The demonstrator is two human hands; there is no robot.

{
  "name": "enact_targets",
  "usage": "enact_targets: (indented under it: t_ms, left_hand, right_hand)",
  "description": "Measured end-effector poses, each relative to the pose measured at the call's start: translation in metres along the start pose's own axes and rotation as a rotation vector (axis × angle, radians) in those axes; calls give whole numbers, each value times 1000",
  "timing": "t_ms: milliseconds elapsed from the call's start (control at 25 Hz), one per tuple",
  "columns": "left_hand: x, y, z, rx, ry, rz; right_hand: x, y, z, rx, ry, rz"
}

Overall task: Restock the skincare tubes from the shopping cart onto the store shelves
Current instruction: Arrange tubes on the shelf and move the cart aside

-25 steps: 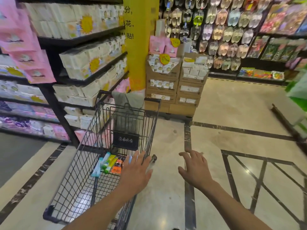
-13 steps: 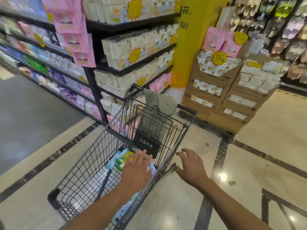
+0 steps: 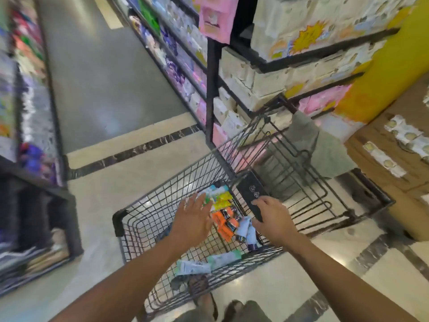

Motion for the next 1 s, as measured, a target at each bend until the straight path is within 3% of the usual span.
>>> enact_targets:
  t_ms: [280,480,800,1000]
  left_hand:
    - [-7,-50,83,-81,-148,-195]
    - [-24,-63,169,-201,-324,-348]
    - [-29,-53,283,-204,-553,-280]
    - [-16,-46,320,-133,-446,-218]
  right_hand:
    - [78,-29,69,-16,-234,-210]
    - [108,-26,168,12,-503,-284]
    - [113,-13,313,-23,-819,-320]
    - [111,-4,367,-78,-905,-312]
Point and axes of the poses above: each hand's wrist, its own x-axis towards the middle knuckle, its own z-axis out of the palm, y = z × x, the point moved 6 cm from there along x, towards the middle knuckle, and after that the axes turned 1 degree about x, right-handed, at the moved point
